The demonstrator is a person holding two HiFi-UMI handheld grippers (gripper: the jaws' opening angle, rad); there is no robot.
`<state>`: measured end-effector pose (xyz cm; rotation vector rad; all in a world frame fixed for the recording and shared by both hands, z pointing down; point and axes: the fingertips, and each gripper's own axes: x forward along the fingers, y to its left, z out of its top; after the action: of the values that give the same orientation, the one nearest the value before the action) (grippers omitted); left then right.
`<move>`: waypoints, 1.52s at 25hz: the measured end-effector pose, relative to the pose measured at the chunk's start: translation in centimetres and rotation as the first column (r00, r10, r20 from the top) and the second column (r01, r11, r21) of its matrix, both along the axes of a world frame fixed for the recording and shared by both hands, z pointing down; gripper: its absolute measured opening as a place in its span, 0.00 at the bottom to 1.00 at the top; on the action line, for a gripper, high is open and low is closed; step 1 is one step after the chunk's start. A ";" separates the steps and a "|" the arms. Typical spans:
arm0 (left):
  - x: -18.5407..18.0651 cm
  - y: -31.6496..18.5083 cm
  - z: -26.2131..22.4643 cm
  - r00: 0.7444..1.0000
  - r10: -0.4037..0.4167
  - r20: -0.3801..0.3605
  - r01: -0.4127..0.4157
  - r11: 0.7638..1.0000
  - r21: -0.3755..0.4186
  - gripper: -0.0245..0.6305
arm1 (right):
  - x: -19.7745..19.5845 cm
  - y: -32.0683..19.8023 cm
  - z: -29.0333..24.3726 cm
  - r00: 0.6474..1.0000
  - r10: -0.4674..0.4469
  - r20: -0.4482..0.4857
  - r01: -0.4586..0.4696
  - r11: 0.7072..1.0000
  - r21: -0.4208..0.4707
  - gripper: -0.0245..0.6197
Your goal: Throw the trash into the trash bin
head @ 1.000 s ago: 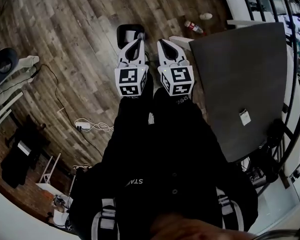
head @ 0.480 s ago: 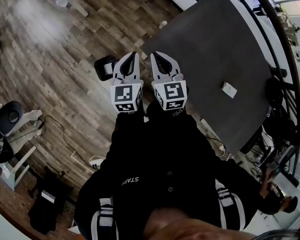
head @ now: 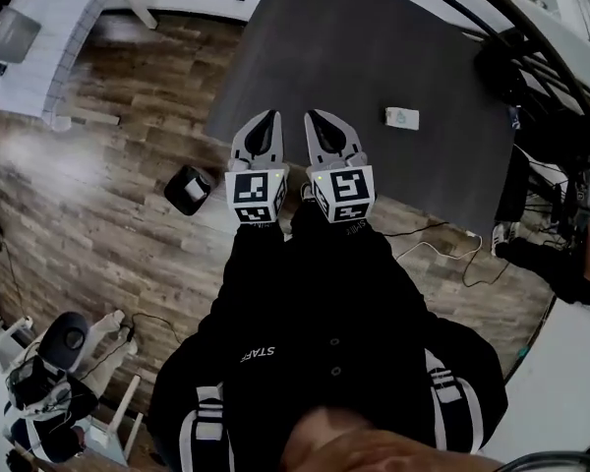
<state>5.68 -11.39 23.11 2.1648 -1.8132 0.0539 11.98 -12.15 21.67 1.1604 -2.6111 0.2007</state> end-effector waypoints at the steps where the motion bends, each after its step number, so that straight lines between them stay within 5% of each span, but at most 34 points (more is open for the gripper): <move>1: 1.6 -0.5 -0.1 0.999 0.037 -0.001 -0.037 0.999 0.003 0.04 | 1.6 -0.4 -0.2 0.999 0.039 0.002 -0.039 0.999 0.003 0.06; 7: 10.2 -2.4 -0.1 0.970 0.244 -0.010 -0.244 0.970 -0.003 0.04 | 9.6 -1.1 -1.0 0.972 0.235 0.019 -0.236 0.972 0.015 0.06; 14: 17.6 -2.5 -0.4 0.927 0.374 -0.003 -0.374 0.927 -0.003 0.04 | 16.8 -0.5 -1.4 0.930 0.363 0.055 -0.364 0.931 0.015 0.06; 38: 23.7 -8.2 -5.9 0.901 0.422 0.103 -0.433 0.891 0.136 0.04 | 24.7 -5.6 -5.8 0.890 0.437 0.130 -0.453 0.880 0.140 0.06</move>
<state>29.34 -19.58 17.17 2.6701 -1.3761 0.0917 36.68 -17.76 15.83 1.8499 -2.4324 0.1302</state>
